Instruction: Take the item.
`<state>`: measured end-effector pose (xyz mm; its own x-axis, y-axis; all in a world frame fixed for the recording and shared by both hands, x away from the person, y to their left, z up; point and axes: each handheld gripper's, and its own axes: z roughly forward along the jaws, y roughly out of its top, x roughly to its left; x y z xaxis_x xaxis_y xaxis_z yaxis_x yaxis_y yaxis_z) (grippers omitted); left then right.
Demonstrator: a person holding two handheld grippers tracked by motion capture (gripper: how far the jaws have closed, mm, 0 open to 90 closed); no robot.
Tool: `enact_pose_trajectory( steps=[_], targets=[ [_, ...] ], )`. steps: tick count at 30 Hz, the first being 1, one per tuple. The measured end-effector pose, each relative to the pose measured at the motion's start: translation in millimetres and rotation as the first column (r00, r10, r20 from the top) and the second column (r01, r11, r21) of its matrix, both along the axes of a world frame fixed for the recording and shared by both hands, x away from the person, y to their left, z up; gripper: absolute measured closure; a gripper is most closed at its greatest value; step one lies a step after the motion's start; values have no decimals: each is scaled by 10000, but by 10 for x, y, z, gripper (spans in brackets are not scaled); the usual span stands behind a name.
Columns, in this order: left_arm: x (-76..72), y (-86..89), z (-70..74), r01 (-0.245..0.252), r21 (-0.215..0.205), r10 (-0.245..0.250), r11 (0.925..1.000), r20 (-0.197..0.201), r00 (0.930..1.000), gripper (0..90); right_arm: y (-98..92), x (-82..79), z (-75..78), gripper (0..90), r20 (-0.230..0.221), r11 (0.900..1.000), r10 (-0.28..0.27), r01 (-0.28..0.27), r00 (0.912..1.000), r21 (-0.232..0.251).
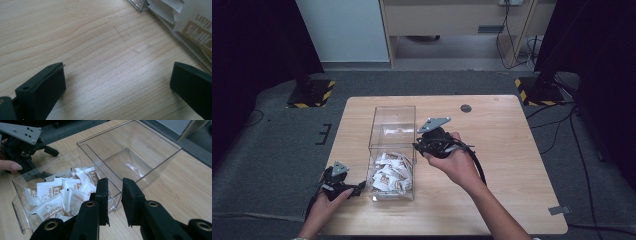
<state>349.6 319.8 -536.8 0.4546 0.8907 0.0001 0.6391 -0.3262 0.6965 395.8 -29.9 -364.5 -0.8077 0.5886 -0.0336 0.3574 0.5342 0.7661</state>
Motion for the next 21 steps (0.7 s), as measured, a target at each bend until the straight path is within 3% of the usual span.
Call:
enact_pose_trajectory(
  steps=[21],
  targets=[
    [0,0,0,-2,-1,2,10000,0,10000,0,451,-138,-284,741,-241,9933,990,-1003,9948,-581]
  ],
)
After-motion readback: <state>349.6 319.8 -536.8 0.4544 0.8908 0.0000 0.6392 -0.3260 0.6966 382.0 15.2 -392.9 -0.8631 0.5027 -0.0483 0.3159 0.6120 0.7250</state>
